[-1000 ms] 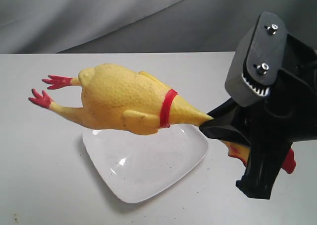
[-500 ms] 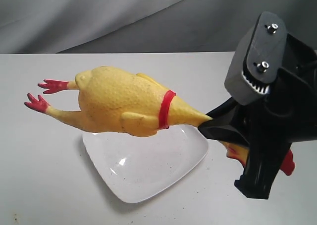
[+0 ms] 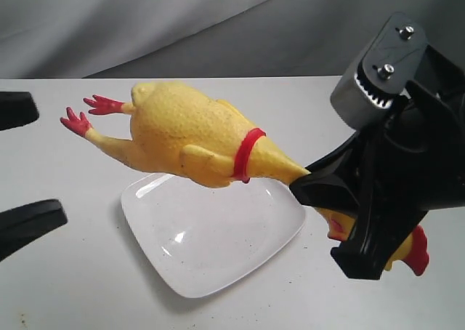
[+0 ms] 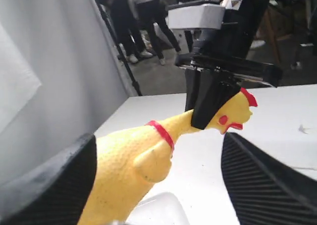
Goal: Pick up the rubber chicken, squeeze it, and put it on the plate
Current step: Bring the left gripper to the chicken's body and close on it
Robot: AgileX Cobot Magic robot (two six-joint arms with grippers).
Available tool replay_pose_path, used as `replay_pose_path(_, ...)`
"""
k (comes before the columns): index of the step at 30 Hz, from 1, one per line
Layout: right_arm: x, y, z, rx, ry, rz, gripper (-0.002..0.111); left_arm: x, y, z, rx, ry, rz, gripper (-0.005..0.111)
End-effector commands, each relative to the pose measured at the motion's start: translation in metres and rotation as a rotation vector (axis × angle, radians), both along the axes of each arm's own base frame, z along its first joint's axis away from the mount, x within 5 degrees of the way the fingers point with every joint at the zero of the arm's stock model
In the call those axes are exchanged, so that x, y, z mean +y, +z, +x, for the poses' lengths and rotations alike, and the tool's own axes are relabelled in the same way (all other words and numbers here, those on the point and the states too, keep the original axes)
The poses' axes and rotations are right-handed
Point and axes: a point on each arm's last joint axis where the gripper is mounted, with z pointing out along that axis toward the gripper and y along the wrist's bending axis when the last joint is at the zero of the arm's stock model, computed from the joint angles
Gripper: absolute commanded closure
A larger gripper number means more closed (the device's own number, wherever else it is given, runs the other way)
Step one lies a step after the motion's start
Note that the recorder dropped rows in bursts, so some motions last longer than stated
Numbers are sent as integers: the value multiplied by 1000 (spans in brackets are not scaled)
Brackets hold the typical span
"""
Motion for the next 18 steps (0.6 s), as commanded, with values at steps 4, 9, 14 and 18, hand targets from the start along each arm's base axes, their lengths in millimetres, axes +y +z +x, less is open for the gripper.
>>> replay_pose_path(4,1,3,-4,39,-22,42,108,-26,12,37,-314,-108,304,39)
replay_pose_path(9,1,6,-2,33,-32,63,108,-39,-6,42,-662,-10,645,39)
replay_pose_path(14,3,9,0,18,-52,103,108,-53,-47,42,-751,-57,903,39)
replay_pose_path(18,3,8,-2,36,-48,105,108,-56,-55,52,-723,4,992,39)
